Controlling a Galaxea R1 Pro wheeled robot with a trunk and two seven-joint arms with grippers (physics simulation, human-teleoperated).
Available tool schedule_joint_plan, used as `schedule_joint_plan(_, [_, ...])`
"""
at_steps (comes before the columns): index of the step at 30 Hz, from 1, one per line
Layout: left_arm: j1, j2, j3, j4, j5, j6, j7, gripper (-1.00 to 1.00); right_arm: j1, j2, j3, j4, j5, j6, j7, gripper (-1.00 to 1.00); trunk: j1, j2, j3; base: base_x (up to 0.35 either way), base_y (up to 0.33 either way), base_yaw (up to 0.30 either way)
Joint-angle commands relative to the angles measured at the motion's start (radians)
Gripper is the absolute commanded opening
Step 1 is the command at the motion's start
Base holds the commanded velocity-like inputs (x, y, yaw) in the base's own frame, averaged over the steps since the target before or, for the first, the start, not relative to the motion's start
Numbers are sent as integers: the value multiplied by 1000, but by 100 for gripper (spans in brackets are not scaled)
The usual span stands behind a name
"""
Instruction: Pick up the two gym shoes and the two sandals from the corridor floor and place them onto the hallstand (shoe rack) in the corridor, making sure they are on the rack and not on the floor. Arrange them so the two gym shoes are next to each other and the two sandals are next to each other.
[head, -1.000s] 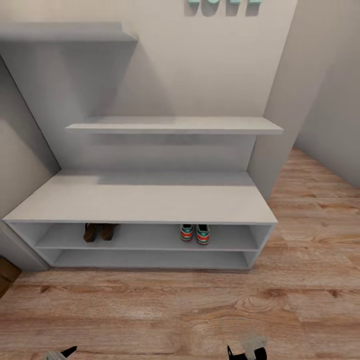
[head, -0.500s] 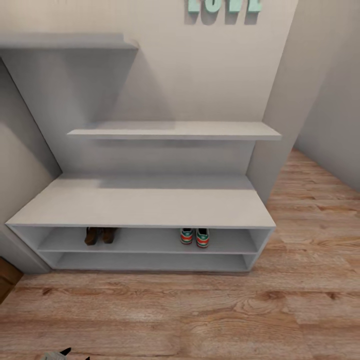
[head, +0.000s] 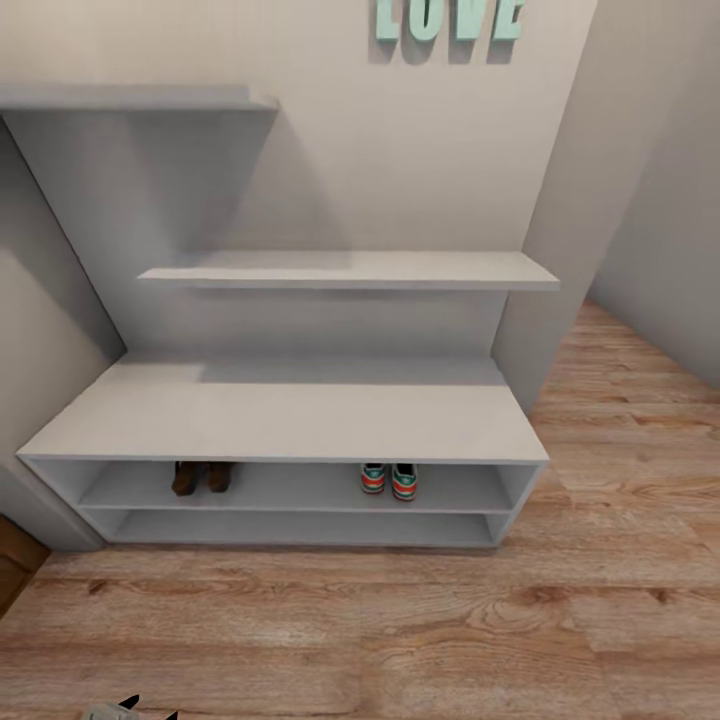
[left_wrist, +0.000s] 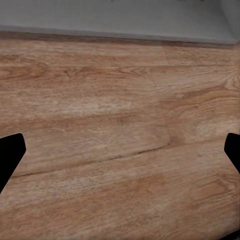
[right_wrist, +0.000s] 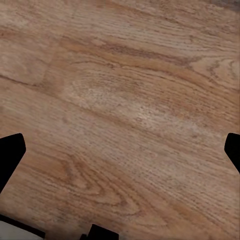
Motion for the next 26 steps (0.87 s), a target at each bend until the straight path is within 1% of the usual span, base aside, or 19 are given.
schedule_joint_plan(1, [-1, 0, 3, 1, 2, -2, -5, 100, -1, 0, 2, 0, -3, -3, 3, 100, 0, 0, -1, 0, 0, 0])
schedule_joint_plan(16, [-1, 0, 3, 2, 3, -10, -4, 100, -1, 0, 2, 0, -3, -1, 3, 100, 0, 0, -1, 0, 0, 0])
schedule_joint_plan(26, [-1, 0, 1, 1, -5, -12, -4, 100, -1, 0, 2, 0, -3, -1, 3, 100, 0, 0, -1, 0, 0, 0])
